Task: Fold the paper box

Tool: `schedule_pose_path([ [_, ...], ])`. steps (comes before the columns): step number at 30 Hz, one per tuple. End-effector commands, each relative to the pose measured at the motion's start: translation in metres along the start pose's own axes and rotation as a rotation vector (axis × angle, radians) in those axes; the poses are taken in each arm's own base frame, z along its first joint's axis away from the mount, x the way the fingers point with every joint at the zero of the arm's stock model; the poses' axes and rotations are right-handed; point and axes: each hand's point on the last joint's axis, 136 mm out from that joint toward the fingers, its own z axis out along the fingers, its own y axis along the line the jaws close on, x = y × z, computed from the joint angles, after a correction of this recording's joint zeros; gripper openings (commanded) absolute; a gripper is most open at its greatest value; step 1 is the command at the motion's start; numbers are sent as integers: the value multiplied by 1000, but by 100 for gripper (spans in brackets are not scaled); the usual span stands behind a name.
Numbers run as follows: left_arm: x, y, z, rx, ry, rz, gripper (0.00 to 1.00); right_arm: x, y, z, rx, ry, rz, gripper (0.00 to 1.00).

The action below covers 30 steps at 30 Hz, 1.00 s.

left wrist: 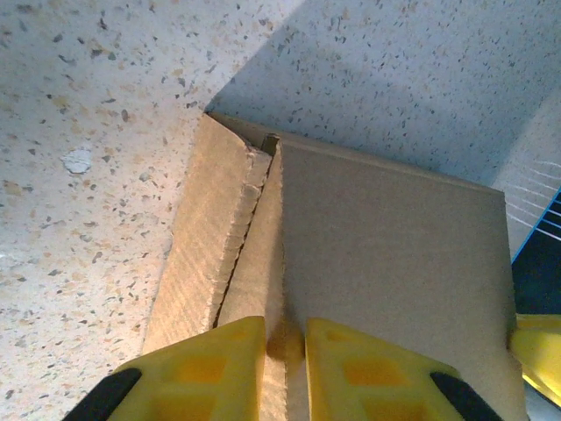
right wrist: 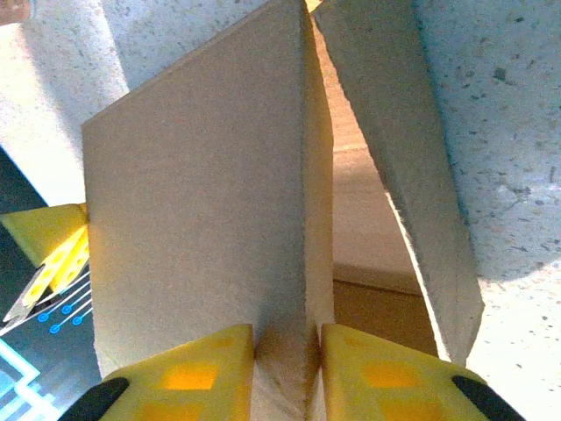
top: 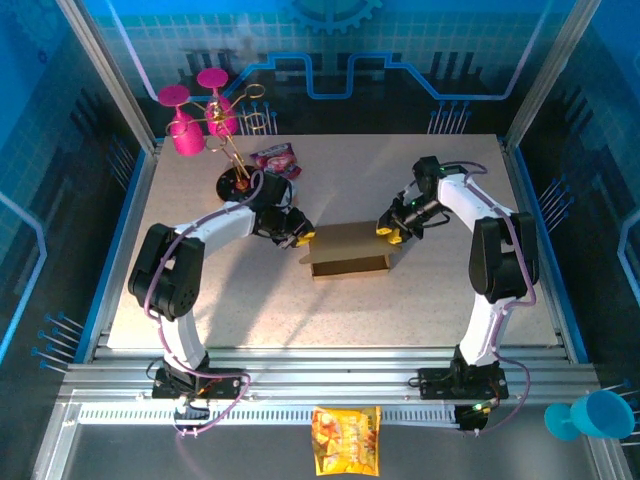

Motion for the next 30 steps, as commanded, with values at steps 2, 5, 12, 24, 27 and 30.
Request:
schedule_pose_path([
  [2, 10, 11, 12, -36, 19, -12, 19, 6, -4, 3, 63, 28, -33, 27],
  [5, 14, 19, 15, -56, 23, -9, 16, 7, -5, 1, 100, 25, -62, 27],
  [12, 20, 36, 19, -119, 27, 20, 16, 10, -12, -2, 187, 28, -121, 31],
  [24, 20, 28, 11, -131, 2, 50, 22, 13, -20, -12, 280, -15, -201, 37],
  [27, 18, 17, -3, -114, -29, 67, 31, 15, -18, -13, 251, -46, -213, 38],
  [30, 18, 8, -16, -101, -50, 78, 39, 18, -21, -12, 215, -64, -195, 38],
])
